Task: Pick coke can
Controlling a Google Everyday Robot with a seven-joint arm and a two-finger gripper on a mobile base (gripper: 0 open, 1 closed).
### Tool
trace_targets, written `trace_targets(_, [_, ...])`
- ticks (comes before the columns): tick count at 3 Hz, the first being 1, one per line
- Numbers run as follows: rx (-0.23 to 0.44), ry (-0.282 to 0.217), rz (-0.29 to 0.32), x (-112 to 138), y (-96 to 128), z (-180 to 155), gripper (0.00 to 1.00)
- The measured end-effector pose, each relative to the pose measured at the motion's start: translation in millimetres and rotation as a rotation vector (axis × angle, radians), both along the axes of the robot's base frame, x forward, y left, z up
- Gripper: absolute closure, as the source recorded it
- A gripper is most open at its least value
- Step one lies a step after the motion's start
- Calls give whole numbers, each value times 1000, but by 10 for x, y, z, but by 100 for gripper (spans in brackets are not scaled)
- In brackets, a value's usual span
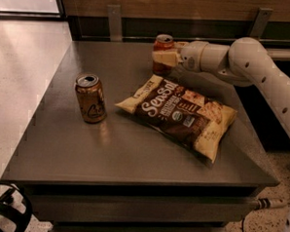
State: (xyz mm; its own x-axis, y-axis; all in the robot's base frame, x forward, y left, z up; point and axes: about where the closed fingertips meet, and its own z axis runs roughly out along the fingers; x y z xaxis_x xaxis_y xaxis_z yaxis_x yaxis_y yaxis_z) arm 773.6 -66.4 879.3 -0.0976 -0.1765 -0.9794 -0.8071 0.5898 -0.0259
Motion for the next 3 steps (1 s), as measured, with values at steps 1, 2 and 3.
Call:
trace_targets(1, [1, 1, 4, 0, 28, -6, 100])
trace_targets(2, [-6, 4, 13, 9, 60, 47, 100])
trace_targets(3, [-23, -33, 42, -23, 66, 330, 100])
